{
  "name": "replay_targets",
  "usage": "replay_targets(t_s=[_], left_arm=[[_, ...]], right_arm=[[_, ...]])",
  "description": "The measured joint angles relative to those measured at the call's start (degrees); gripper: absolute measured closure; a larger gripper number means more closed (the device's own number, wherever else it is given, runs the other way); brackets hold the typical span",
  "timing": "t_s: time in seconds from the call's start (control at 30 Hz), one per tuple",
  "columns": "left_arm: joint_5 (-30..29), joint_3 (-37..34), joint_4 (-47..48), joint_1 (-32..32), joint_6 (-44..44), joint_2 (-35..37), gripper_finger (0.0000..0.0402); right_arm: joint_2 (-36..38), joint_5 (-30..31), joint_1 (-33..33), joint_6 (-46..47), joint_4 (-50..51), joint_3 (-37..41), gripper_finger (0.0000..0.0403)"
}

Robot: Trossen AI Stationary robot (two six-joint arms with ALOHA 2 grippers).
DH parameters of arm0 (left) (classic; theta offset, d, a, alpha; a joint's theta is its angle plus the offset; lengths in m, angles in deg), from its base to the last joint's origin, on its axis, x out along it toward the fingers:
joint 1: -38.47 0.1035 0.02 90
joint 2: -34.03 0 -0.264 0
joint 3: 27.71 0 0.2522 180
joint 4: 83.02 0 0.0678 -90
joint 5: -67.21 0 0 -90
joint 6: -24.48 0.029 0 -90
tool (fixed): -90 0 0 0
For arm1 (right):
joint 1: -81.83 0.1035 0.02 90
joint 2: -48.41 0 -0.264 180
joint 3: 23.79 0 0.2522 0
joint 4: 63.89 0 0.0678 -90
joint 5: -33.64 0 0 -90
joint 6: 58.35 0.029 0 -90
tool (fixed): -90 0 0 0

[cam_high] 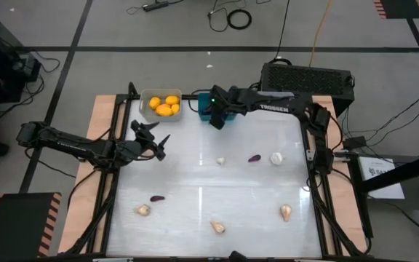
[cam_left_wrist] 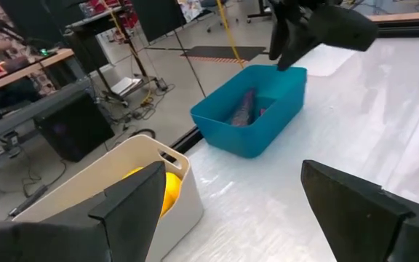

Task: Sort produce into baskets
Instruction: Put the left eggplant into the blue bin

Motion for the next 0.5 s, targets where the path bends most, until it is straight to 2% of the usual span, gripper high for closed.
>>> replay_targets(t_s=[0.23, 0.4, 0.5], left_arm=[[7.4, 0.0, 0.0, 0.0, 0.1, 0.0, 0.0075], [21.2, 0.0, 0.0, 0.0, 1.3, 0.0, 0.0075], [25.9, 0.0, 0.1, 0.0, 1.3, 0.0, 0.0075]], right_arm=[[0.0, -12.0, 5.4, 2.2, -1.5, 0.0, 0.0277], [-0.6, -12.9, 13.0, 2.1, -6.7, 1.1, 0.0277], [-1.7, -12.9, 18.0, 1.6, -12.2, 3.4, 0.0277]])
